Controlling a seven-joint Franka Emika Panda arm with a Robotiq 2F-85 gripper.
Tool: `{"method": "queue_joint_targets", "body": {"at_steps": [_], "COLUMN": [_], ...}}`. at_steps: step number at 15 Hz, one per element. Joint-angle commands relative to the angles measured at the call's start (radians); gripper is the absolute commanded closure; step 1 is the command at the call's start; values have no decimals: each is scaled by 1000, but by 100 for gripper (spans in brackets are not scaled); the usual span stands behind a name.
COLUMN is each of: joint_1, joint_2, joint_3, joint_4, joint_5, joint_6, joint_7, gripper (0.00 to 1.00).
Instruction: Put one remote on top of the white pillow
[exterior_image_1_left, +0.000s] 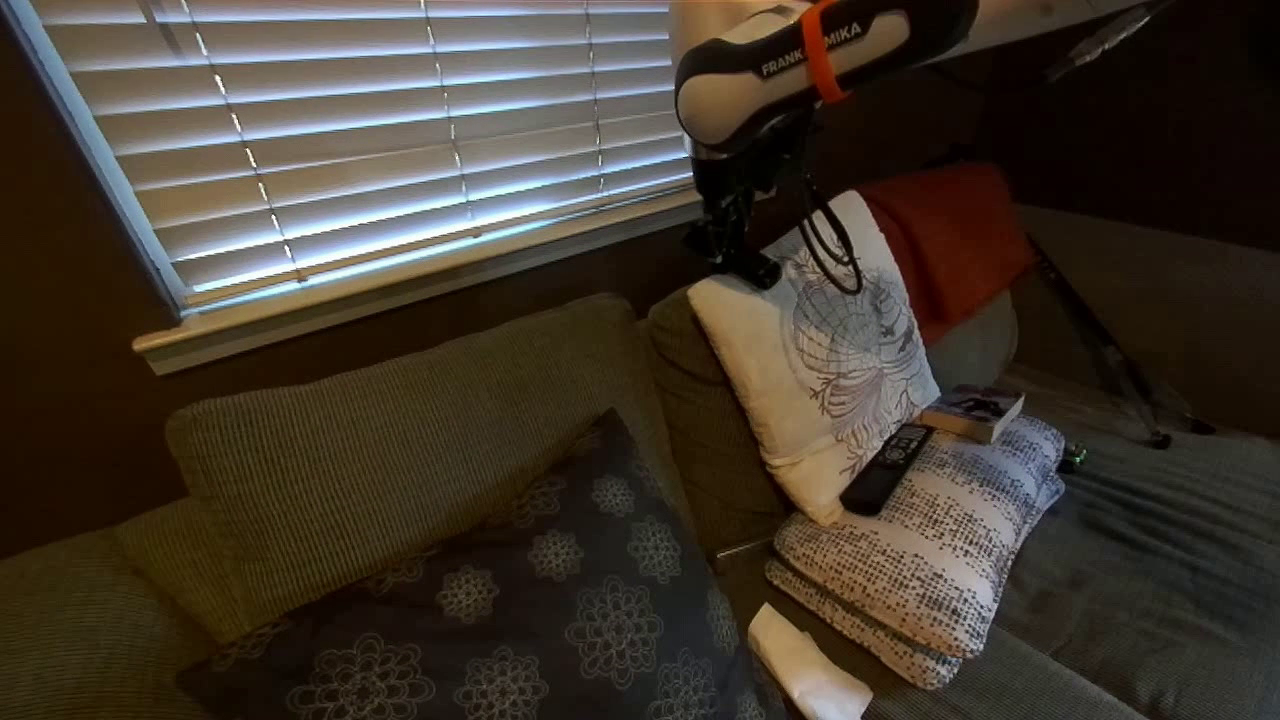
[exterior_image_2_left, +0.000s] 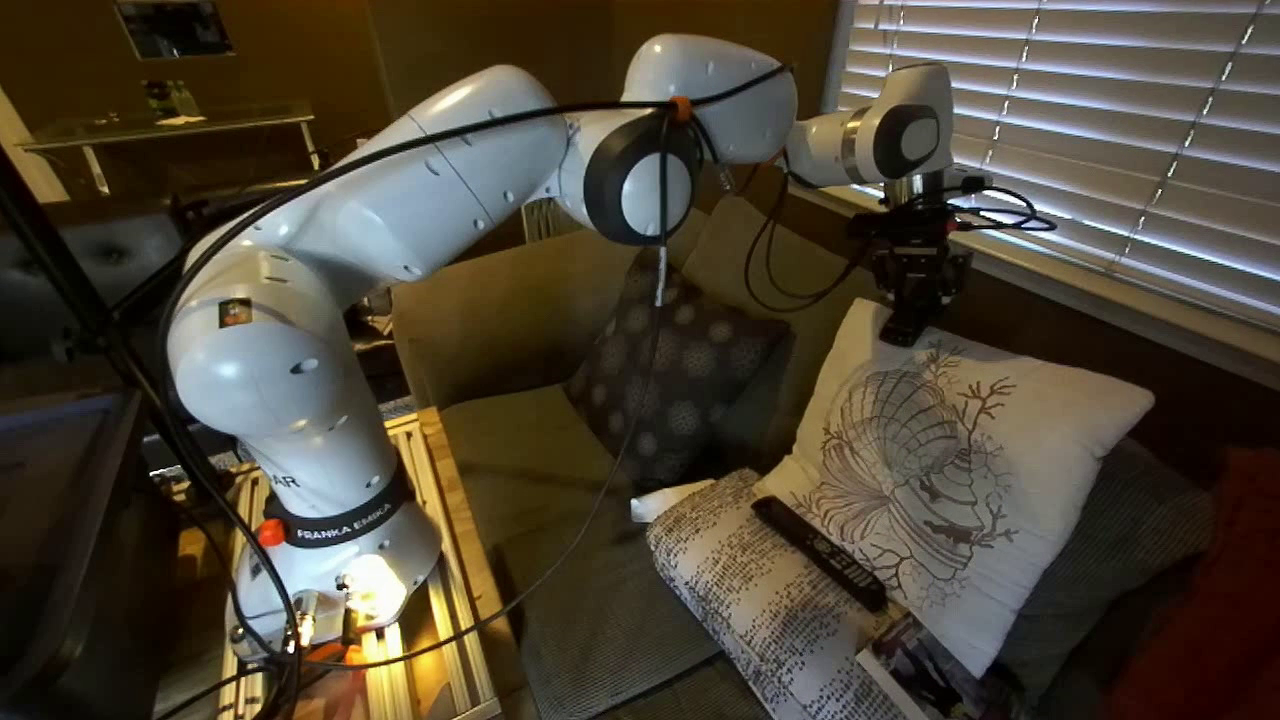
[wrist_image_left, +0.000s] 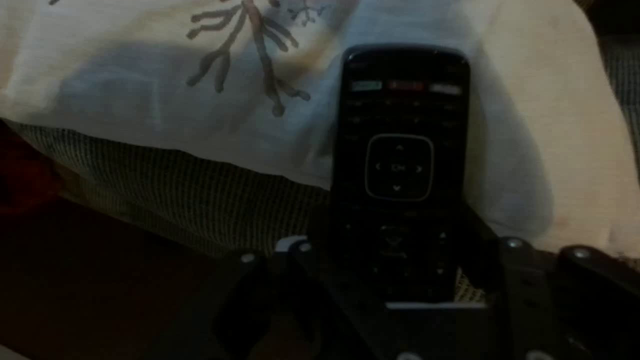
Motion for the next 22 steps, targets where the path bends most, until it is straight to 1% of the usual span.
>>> {"method": "queue_joint_targets", "body": {"at_steps": [1,2,3,4,5,6,8,9,15,22], "joint_1": [-9,-9,-8,-8,-7,-7,-7,-6,-6,-23], "joint_2": [58,62,66,69,71,72,72,71,68,-2], "joint_3": [3,3,0,-1,-2,-2,-3,-4,-4,28], "joint_4": [77,77,82,83,85,85,82,80,74,16], "joint_5": [9,7,6,5,3,4,3,3,1,35], "joint_6": [3,3,0,0,2,3,5,6,10,21], "joint_7": [-4,-5,-1,3,5,5,5,5,2,10], "gripper": [63,63,61,51,25,13,2,0,0,0]}}
